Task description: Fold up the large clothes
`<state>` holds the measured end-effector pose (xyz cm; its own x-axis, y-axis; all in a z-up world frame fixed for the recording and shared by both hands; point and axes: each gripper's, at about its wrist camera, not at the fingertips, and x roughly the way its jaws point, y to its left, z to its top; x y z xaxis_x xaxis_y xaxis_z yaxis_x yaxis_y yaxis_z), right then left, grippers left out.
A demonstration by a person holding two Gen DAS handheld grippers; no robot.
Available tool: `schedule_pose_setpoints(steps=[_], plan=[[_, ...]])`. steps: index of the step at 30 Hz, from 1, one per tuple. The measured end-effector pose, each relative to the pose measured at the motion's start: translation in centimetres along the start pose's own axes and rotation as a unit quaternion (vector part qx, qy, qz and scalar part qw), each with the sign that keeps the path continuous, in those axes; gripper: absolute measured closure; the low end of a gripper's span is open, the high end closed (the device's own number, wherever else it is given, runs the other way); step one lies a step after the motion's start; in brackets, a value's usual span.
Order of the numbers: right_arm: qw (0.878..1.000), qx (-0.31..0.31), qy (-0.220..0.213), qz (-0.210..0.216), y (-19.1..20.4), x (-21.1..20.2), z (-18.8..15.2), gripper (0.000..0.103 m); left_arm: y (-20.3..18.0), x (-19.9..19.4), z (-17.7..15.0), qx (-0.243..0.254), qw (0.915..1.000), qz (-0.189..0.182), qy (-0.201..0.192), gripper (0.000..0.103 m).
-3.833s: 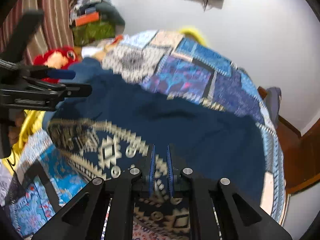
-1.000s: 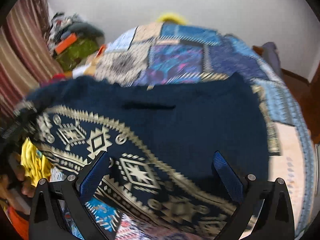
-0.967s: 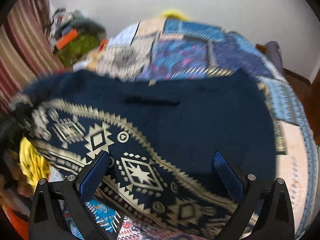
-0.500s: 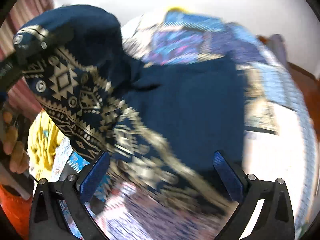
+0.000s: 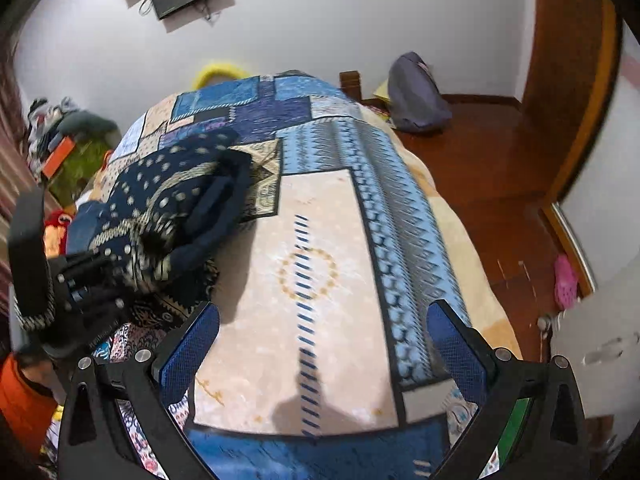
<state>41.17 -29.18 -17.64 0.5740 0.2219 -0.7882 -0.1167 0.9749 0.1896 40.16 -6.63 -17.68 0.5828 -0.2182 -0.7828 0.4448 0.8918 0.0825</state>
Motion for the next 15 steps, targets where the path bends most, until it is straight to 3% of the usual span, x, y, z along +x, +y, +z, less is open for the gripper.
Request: schedule_pose_setpoints(steps=[4, 7, 15], plan=[[1.0, -0.009, -0.006, 0.007, 0.7, -0.2, 0.1, 0.0, -0.4, -2.4, -0.8, 0.002, 0.9997, -0.026, -0.004, 0.069], [0.999, -0.025, -0.019, 0.02, 2.4, -0.5, 0.8, 0.0, 0.2, -5.0, -1.8, -0.009, 0.999, -0.038, -0.023, 0.046], [0.992, -0.087, -0.05, 0.076, 9.6, 0.3, 3.4, 0.0, 6.3, -9.4, -2.1, -0.067, 0.9942, 0.039, -0.074, 0.016]])
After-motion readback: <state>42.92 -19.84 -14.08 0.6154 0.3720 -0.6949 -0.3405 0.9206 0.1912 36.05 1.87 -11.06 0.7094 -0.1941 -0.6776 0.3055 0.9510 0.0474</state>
